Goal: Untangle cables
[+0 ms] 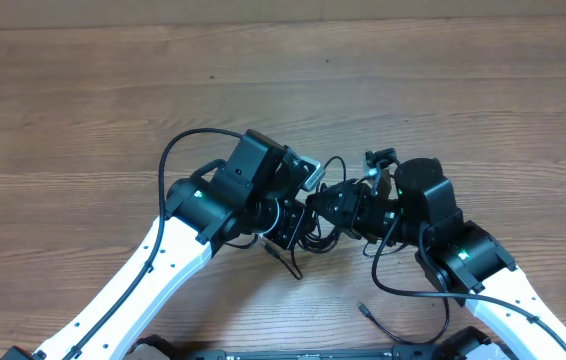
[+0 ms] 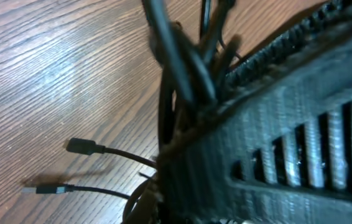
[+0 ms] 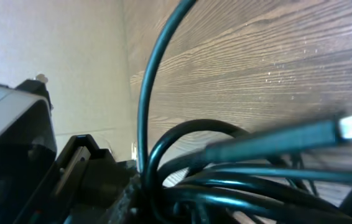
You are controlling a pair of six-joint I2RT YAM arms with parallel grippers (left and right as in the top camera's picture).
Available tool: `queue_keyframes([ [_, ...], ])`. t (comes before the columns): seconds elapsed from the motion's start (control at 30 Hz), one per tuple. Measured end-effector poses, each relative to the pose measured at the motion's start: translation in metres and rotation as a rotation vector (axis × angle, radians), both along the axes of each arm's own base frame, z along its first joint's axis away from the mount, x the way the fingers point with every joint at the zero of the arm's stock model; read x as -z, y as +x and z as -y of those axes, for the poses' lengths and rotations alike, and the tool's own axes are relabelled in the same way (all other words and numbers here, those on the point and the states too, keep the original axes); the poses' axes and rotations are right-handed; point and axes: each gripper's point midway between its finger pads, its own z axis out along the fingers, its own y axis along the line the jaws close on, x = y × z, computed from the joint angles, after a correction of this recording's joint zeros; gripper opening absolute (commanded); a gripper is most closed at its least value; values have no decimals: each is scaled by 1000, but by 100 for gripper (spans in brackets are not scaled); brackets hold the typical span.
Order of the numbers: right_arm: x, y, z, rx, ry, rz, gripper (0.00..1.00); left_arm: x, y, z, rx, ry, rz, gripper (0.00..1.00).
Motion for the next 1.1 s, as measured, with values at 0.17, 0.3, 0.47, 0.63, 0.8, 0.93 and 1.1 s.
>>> queue_keyframes([
  [0.17,-1,1,0,-3,-4,15,4,1,-1,-1,13,5,3,4],
  [0.3,-2,0,-1,-13,1,15,4,3,-3,-5,18,25,0,4],
  [0.47,0,6,7,17,-6,12,4,13,1,-23,-76,120,-30,4],
  [0.63,-10,18,20,76,2,57,4,19,23,-52,-313,180,-82,4],
  [0.8,-26,13,23,77,26,105,4,22,45,-82,-518,204,-114,4],
  [0.93,-29,13,25,88,29,117,4,22,46,-85,-527,206,-117,4],
  [1.1,-28,13,27,86,23,114,24,19,40,-75,-433,167,-114,4],
])
